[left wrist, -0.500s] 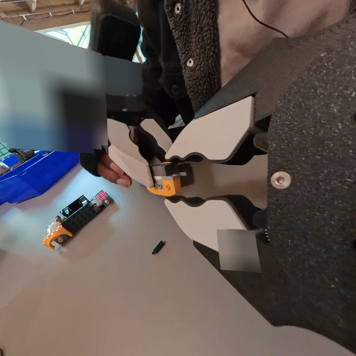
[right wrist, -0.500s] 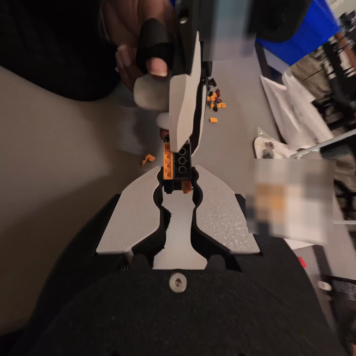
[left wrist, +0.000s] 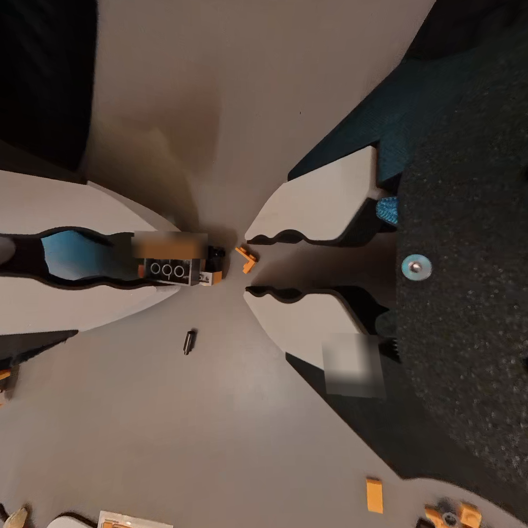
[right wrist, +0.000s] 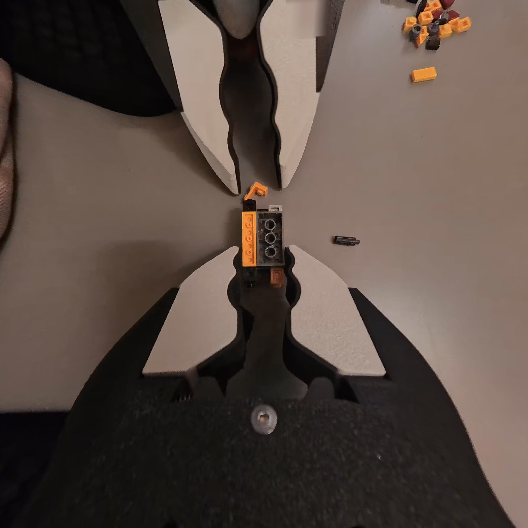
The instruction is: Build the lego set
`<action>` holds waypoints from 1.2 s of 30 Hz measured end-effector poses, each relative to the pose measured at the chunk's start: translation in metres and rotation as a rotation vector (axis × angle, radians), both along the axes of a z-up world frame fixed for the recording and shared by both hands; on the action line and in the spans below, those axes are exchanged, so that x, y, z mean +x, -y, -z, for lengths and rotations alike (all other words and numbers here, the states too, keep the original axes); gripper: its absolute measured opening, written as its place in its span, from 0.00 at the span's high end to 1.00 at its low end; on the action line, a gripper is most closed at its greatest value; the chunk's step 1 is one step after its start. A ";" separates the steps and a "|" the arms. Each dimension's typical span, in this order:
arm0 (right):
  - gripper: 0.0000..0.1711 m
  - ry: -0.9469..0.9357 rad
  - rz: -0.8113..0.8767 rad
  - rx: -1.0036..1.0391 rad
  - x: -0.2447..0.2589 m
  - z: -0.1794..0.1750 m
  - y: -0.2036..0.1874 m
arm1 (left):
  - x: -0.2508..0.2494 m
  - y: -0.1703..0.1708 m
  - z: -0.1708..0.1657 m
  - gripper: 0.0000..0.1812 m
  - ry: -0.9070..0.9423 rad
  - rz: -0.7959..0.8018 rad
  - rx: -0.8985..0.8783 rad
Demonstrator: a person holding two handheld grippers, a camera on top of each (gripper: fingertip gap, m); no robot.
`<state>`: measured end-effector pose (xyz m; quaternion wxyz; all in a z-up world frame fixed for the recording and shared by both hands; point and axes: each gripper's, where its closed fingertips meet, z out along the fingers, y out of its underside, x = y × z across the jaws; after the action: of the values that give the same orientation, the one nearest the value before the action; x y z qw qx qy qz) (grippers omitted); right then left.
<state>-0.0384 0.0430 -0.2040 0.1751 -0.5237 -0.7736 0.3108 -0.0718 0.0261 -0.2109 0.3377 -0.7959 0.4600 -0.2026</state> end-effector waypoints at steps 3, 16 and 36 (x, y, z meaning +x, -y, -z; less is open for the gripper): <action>0.84 0.010 -0.014 0.006 -0.001 0.000 -0.001 | 0.000 -0.001 0.001 0.87 -0.029 0.012 0.042; 0.84 -0.063 -0.011 0.022 -0.004 0.000 -0.002 | 0.000 0.004 -0.002 0.93 0.019 0.029 0.016; 0.84 -0.126 0.018 0.039 -0.013 -0.001 0.000 | 0.005 0.004 -0.025 0.93 0.268 -0.032 -0.183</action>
<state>-0.0512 0.0433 -0.2035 0.2368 -0.5065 -0.7621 0.3264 -0.0669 0.0221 -0.1856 0.3252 -0.7963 0.3776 -0.3428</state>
